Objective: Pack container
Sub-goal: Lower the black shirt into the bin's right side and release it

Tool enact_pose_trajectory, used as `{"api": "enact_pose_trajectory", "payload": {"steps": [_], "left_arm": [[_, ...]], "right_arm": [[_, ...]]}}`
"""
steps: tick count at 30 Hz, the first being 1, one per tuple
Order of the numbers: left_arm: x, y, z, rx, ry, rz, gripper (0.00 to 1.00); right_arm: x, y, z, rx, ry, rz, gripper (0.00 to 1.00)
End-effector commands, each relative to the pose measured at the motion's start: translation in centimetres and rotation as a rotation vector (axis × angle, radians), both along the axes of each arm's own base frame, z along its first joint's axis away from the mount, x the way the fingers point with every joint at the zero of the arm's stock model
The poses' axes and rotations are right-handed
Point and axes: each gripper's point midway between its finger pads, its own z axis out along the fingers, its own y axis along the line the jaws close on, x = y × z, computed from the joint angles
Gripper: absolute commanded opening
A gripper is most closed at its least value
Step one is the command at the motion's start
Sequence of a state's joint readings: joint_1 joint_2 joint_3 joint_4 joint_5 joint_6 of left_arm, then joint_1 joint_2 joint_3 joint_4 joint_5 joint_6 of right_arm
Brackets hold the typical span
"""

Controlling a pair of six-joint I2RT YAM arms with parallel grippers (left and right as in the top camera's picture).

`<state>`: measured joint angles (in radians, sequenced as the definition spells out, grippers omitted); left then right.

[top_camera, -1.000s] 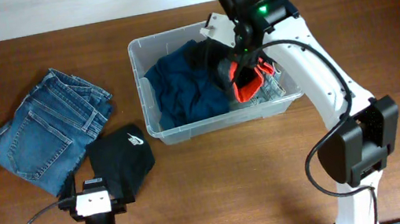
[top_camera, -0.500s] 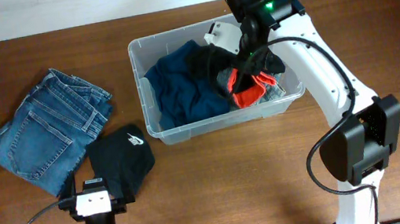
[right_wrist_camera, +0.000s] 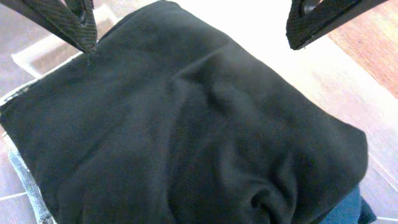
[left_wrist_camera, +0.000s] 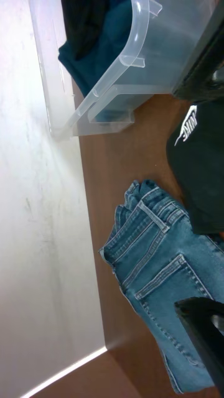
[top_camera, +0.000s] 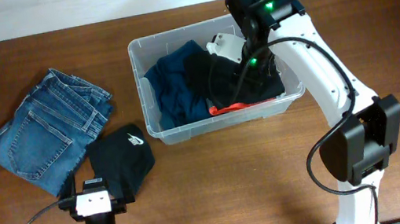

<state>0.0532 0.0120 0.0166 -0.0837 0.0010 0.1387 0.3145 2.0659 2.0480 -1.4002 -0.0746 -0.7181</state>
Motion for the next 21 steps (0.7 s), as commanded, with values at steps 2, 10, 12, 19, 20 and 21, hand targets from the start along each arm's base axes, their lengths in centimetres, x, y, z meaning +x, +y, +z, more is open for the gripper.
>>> {"api": "enact_pose_trajectory", "payload": {"steps": [2, 10, 12, 19, 20, 21], "left_arm": [[0.0, -0.1, -0.2, 0.015, 0.002, -0.008, 1.00], [0.0, -0.1, -0.2, 0.015, 0.002, -0.008, 1.00], [0.0, -0.1, -0.2, 0.015, 0.002, -0.008, 1.00], [0.0, -0.1, -0.2, 0.015, 0.002, -0.008, 1.00], [0.0, -0.1, -0.2, 0.015, 0.002, -0.008, 1.00], [0.0, -0.1, -0.2, 0.015, 0.002, -0.009, 1.00]], "right_arm": [[0.1, 0.9, 1.2, 0.058, -0.015, -0.003, 0.78], [2.1, 2.1, 1.2, 0.186, -0.008, -0.436, 0.04], [2.6, 2.2, 0.6, 0.201, 0.004, -0.515, 0.04], [3.2, 2.9, -4.9, 0.201, 0.075, -0.621, 0.04], [3.1, 3.1, -6.1, 0.201, 0.098, -0.619, 0.04], [2.9, 3.3, -7.3, 0.196, 0.117, -0.617, 0.04]]}}
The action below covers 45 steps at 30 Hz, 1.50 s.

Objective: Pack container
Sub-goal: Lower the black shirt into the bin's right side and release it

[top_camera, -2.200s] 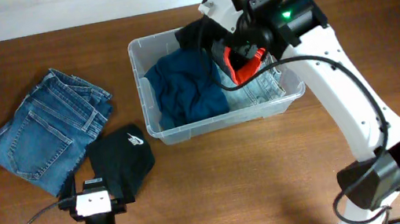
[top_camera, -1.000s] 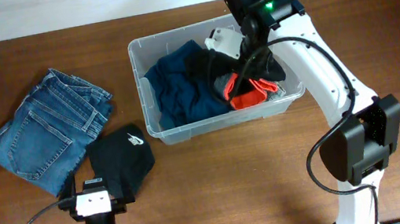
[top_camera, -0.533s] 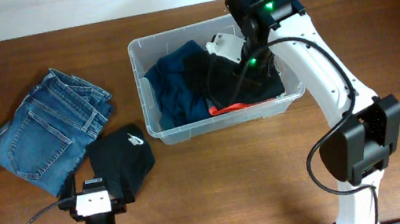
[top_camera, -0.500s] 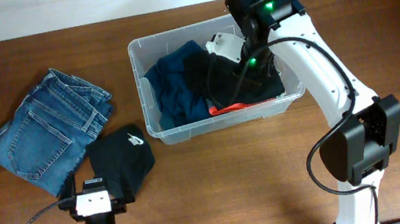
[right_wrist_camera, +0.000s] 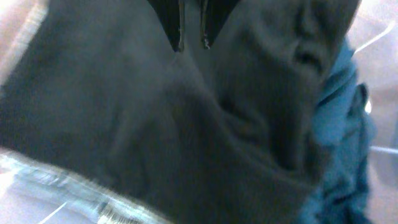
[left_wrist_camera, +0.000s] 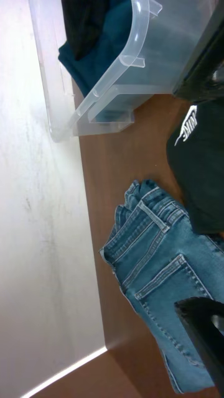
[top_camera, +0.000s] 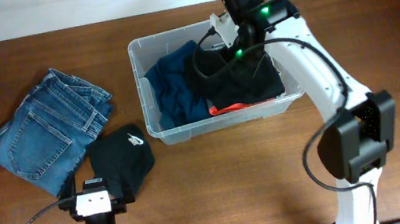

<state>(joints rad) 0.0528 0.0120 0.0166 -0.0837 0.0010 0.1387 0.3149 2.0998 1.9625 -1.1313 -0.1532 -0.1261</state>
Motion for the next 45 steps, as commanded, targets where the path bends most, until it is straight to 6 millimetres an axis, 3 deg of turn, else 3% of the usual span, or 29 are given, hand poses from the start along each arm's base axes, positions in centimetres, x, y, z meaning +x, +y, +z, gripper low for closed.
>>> {"api": "enact_pose_trajectory", "payload": {"steps": [1, 3, 4, 5, 9, 12, 16, 19, 22, 24, 28, 32, 38, 41, 45], "left_arm": [[0.0, -0.1, -0.2, 0.015, 0.002, -0.008, 1.00], [0.0, -0.1, -0.2, 0.015, 0.002, -0.008, 1.00], [0.0, -0.1, -0.2, 0.015, 0.002, -0.008, 1.00], [0.0, -0.1, -0.2, 0.015, 0.002, -0.008, 1.00], [0.0, -0.1, -0.2, 0.015, 0.002, -0.008, 1.00], [0.0, -0.1, -0.2, 0.015, 0.002, -0.008, 1.00], [0.0, -0.1, -0.2, 0.015, 0.002, -0.008, 1.00], [0.0, -0.1, -0.2, 0.015, 0.002, -0.008, 1.00], [0.0, -0.1, -0.2, 0.015, 0.002, -0.008, 1.00], [0.0, -0.1, -0.2, 0.015, 0.002, -0.008, 1.00], [0.0, -0.1, -0.2, 0.015, 0.002, -0.008, 1.00], [0.0, -0.1, -0.2, 0.015, 0.002, -0.008, 1.00], [0.0, -0.1, -0.2, 0.015, 0.002, -0.008, 1.00], [0.0, -0.1, -0.2, 0.015, 0.002, -0.008, 1.00], [0.0, -0.1, -0.2, 0.015, 0.002, -0.008, 1.00]], "right_arm": [[-1.5, 0.6, -6.3, 0.007, 0.150, -0.046, 0.04], [-2.0, 0.8, -8.8, -0.007, 0.182, -0.037, 0.04], [-2.7, 1.0, -11.9, -0.022, 0.219, -0.029, 0.07], [-2.9, 1.0, -12.9, -0.027, 0.233, -0.027, 0.09], [-3.0, 1.0, -13.6, -0.032, 0.248, -0.028, 0.09], [-2.0, 1.3, -11.4, -0.019, 0.214, -0.029, 0.09], [-0.1, 1.9, -4.2, 0.016, 0.120, -0.027, 0.04], [0.4, 2.9, 3.1, 0.075, 0.031, -0.009, 0.04], [0.1, 3.0, 5.8, 0.085, 0.004, -0.005, 0.04], [-0.2, 2.8, 6.0, 0.081, 0.015, -0.006, 0.04], [-1.4, 2.8, 4.4, 0.061, 0.084, -0.001, 0.04], [-3.1, 4.0, 1.8, 0.071, 0.175, 0.028, 0.04], [-6.4, 6.1, -3.3, 0.030, 0.279, 0.099, 0.04], [-7.6, 6.3, -6.5, -0.020, 0.301, 0.118, 0.05], [-8.1, 5.2, -10.1, -0.101, 0.288, 0.117, 0.19]]}}
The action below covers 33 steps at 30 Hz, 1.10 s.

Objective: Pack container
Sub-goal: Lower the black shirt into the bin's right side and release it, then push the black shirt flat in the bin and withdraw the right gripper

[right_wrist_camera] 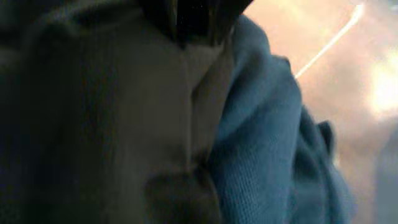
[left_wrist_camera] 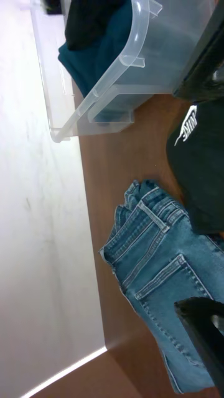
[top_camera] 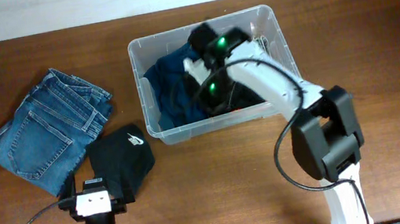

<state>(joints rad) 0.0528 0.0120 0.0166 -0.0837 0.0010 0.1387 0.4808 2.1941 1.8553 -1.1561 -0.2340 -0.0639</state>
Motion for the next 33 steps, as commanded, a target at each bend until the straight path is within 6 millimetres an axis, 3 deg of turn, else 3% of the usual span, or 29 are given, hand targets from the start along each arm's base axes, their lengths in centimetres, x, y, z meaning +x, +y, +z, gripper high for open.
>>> {"api": "enact_pose_trajectory", "payload": {"steps": [1, 7, 11, 14, 18, 21, 24, 25, 26, 28, 33], "left_arm": [[0.0, -0.1, -0.2, 0.015, 0.002, -0.008, 1.00], [0.0, -0.1, -0.2, 0.015, 0.002, -0.008, 1.00], [0.0, -0.1, -0.2, 0.015, 0.002, -0.008, 1.00], [0.0, -0.1, -0.2, 0.015, 0.002, -0.008, 1.00], [0.0, -0.1, -0.2, 0.015, 0.002, -0.008, 1.00], [0.0, -0.1, -0.2, 0.015, 0.002, -0.008, 1.00], [0.0, -0.1, -0.2, 0.015, 0.002, -0.008, 1.00], [0.0, -0.1, -0.2, 0.015, 0.002, -0.008, 1.00], [0.0, -0.1, -0.2, 0.015, 0.002, -0.008, 1.00], [0.0, -0.1, -0.2, 0.015, 0.002, -0.008, 1.00], [0.0, -0.1, -0.2, 0.015, 0.002, -0.008, 1.00]], "right_arm": [[-1.2, -1.7, -3.8, -0.094, 0.029, 0.007, 0.21], [-0.6, -1.9, -4.5, -0.082, 0.009, -0.002, 0.21], [0.5, -1.2, -2.0, -0.065, -0.024, -0.003, 0.20], [1.9, -0.5, 2.6, -0.039, -0.072, -0.006, 0.15], [3.4, 0.0, 12.8, 0.033, -0.209, -0.016, 0.13], [3.5, -1.5, 18.9, 0.066, -0.312, -0.047, 0.18], [3.5, -6.0, 24.5, 0.032, -0.442, -0.141, 0.27], [4.0, -7.6, 26.1, 0.022, -0.503, -0.177, 0.43], [4.4, -9.3, 27.7, 0.006, -0.561, -0.218, 0.98], [4.8, -16.1, 31.6, -0.099, -0.706, -0.375, 0.98], [2.9, -28.3, 35.2, -0.279, -0.802, -0.661, 0.98]]}}
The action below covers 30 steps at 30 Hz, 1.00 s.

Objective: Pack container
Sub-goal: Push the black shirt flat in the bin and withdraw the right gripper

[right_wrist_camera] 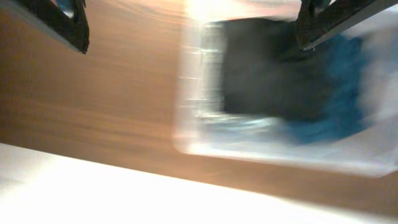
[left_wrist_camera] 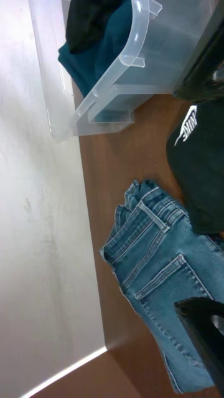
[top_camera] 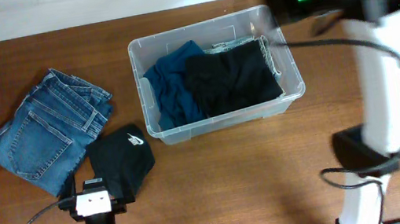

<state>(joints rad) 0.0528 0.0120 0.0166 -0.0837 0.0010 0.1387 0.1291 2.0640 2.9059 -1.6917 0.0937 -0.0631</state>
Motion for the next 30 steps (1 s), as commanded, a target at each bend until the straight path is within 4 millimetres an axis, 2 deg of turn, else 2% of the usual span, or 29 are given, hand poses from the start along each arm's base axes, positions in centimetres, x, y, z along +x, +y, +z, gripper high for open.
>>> {"api": "enact_pose_trajectory", "payload": {"steps": [1, 2, 3, 5, 11, 14, 18, 30], "left_arm": [[0.0, -0.1, -0.2, 0.015, 0.002, -0.008, 1.00], [0.0, -0.1, -0.2, 0.015, 0.002, -0.008, 1.00], [0.0, -0.1, -0.2, 0.015, 0.002, -0.008, 1.00], [0.0, -0.1, -0.2, 0.015, 0.002, -0.008, 1.00], [0.0, -0.1, -0.2, 0.015, 0.002, -0.008, 1.00], [0.0, -0.1, -0.2, 0.015, 0.002, -0.008, 1.00], [0.0, -0.1, -0.2, 0.015, 0.002, -0.008, 1.00], [0.0, -0.1, -0.2, 0.015, 0.002, -0.008, 1.00]], "right_arm": [[-2.4, -10.1, 3.2, -0.121, -0.079, -0.289, 0.98], [-3.0, -12.8, 3.2, -0.123, -0.076, -0.358, 0.98], [-3.4, -14.7, 3.2, -0.125, -0.071, -0.406, 0.98], [-4.2, -17.6, 2.8, -0.118, -0.054, -0.476, 0.98], [-6.7, -23.5, 2.2, -0.105, -0.028, -0.626, 0.98], [-7.6, -25.2, 2.2, -0.106, -0.025, -0.675, 0.98], [-8.3, -26.3, 2.2, -0.107, -0.023, -0.706, 0.98], [-8.3, -26.2, 2.2, -0.107, -0.024, -0.706, 0.98]]}}
